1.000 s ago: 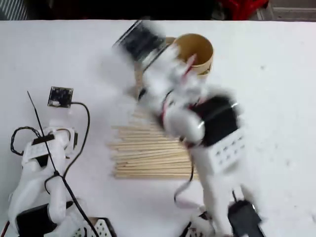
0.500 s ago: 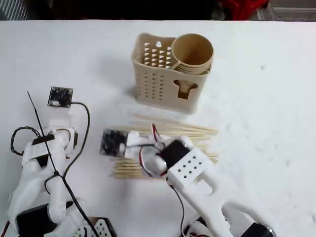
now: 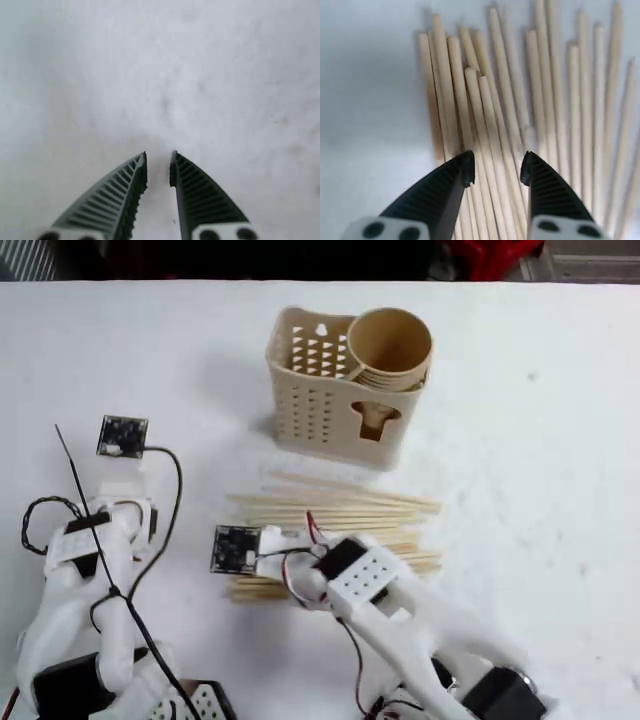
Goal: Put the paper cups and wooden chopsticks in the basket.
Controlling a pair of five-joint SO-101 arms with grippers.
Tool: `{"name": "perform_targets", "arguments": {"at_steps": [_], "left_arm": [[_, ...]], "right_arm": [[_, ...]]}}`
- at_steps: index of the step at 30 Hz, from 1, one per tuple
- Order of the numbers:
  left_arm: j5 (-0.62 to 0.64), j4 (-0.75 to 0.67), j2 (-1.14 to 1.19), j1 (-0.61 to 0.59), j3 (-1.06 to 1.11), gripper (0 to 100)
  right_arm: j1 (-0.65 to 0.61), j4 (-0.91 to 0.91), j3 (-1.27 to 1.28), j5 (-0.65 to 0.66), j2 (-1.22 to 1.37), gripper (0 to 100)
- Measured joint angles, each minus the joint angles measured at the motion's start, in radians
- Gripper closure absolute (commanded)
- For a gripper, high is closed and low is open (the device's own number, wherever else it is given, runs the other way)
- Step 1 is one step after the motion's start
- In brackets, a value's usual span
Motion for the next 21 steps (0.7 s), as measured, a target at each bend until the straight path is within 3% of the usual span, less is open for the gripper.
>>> {"name": "perform_targets", "arguments": {"at_steps": [5,21], "left_arm": [[0.000,0.000,0.000,0.000,0.000,90],[0.000,0.000,0.000,0.000,0.000,90]], "right_arm": [[0.023,-0.017,-0.023,0.000,0.086,93.9],[0.066,-0.018,-0.069,0.000,0.115,98.2]]}}
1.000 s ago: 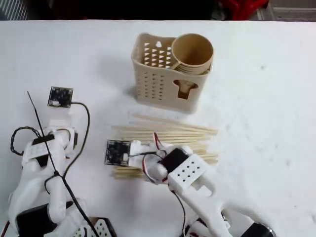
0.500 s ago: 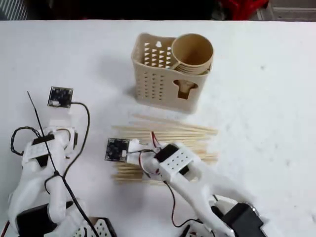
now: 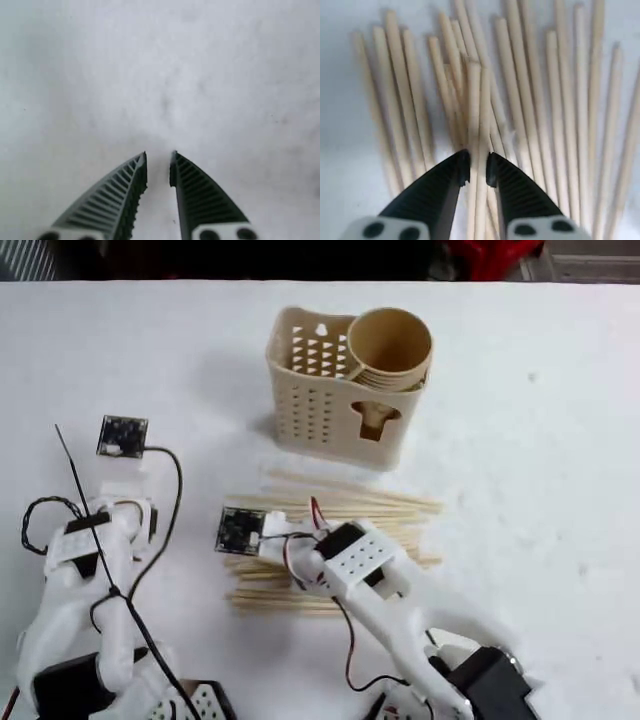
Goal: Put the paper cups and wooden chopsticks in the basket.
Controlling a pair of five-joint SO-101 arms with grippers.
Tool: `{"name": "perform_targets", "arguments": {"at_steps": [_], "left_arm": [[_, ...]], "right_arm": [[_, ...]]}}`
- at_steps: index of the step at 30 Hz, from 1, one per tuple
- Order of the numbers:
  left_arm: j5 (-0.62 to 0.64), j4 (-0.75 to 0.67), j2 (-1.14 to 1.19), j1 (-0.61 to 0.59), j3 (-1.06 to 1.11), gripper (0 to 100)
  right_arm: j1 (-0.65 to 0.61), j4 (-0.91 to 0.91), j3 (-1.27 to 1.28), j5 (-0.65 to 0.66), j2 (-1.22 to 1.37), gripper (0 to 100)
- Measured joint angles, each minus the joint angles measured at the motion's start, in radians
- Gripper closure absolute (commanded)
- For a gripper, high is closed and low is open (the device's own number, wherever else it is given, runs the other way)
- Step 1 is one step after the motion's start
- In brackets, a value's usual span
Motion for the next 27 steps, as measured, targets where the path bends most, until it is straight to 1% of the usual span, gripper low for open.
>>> {"name": "perform_targets", "arguments": {"at_steps": [14,17,20,23,27], "left_arm": [[0.000,0.000,0.000,0.000,0.000,90],[0.000,0.000,0.000,0.000,0.000,90],[0.000,0.000,0.000,0.000,0.000,90],[0.000,0.000,0.000,0.000,0.000,90],[0.000,0.000,0.000,0.000,0.000,90]], "right_arm": [[0.006,0.061,-0.152,-0.002,0.005,97.8],[0.006,0.126,-0.189,0.002,0.006,91.2],[0.005,0.213,-0.189,0.035,0.006,84.3],[0.003,0.238,-0.152,0.044,0.006,83.7],[0.005,0.213,-0.103,0.044,0.006,83.7]]}}
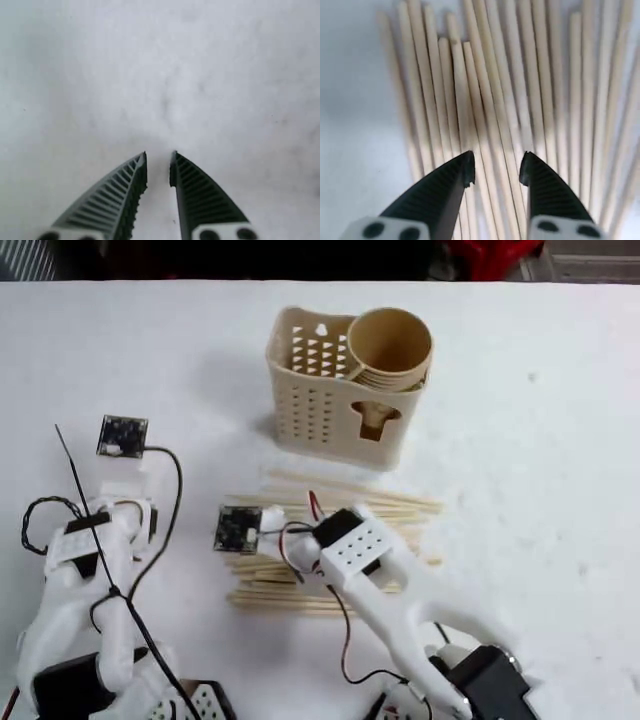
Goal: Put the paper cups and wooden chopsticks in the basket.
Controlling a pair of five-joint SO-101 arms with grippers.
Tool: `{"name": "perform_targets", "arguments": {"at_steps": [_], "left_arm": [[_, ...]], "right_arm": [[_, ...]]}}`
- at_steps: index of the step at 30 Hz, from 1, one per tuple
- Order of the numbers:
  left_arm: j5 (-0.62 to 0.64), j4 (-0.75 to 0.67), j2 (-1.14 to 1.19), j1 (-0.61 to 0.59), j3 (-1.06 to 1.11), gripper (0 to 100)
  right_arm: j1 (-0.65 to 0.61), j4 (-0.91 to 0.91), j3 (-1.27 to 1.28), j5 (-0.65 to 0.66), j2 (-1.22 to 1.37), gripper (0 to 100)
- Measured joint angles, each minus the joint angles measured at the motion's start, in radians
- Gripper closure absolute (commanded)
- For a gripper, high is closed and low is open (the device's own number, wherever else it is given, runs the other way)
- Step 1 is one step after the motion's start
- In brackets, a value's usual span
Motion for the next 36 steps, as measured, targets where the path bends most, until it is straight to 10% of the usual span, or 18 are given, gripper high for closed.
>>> {"name": "perform_targets", "arguments": {"at_steps": [36], "left_arm": [[0.000,0.000,0.000,0.000,0.000,90]], "right_arm": [[0.014,-0.173,0.017,0.002,0.110,98.2]]}}
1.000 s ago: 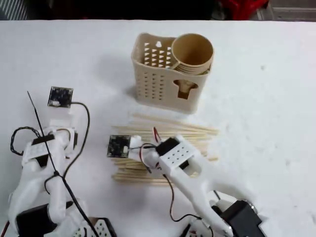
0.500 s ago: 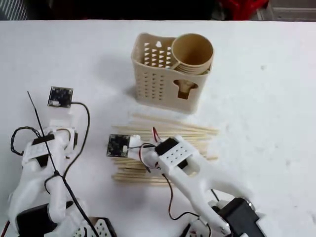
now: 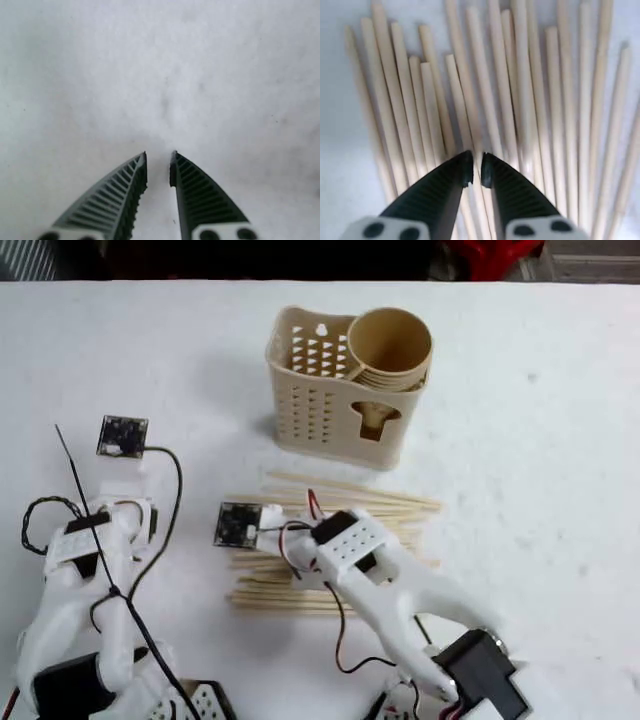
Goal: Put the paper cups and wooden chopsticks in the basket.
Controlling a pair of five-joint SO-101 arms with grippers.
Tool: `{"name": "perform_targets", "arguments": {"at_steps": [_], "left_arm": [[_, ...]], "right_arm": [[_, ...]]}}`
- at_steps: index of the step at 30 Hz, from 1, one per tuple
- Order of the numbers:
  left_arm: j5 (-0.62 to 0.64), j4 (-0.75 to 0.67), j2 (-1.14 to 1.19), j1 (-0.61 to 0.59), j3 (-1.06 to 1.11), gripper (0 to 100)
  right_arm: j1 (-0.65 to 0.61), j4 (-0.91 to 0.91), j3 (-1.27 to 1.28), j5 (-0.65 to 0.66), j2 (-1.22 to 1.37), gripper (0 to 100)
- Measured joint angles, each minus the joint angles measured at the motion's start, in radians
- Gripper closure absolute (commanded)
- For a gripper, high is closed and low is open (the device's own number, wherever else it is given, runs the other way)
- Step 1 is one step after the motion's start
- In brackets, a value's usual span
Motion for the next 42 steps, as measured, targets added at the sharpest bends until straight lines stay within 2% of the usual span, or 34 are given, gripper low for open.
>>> {"name": "perform_targets", "arguments": {"at_steps": [15,21,27,33,38,42], "left_arm": [[0.000,0.000,0.000,0.000,0.000,90],[0.000,0.000,0.000,0.000,0.000,90],[0.000,0.000,0.000,0.000,0.000,90],[0.000,0.000,0.000,0.000,0.000,90],[0.000,0.000,0.000,0.000,0.000,90],[0.000,0.000,0.000,0.000,0.000,90]], "right_arm": [[-0.002,0.170,-0.095,-0.023,-0.201,97.8],[-0.015,0.173,-0.060,-0.020,-0.147,85.5],[-0.097,0.160,-0.012,-0.020,-0.121,87.6],[-0.095,0.061,0.012,-0.020,-0.032,88.1],[-0.078,0.020,-0.002,-0.020,0.025,98.5],[-0.061,0.020,-0.005,-0.018,0.025,97.1]]}}
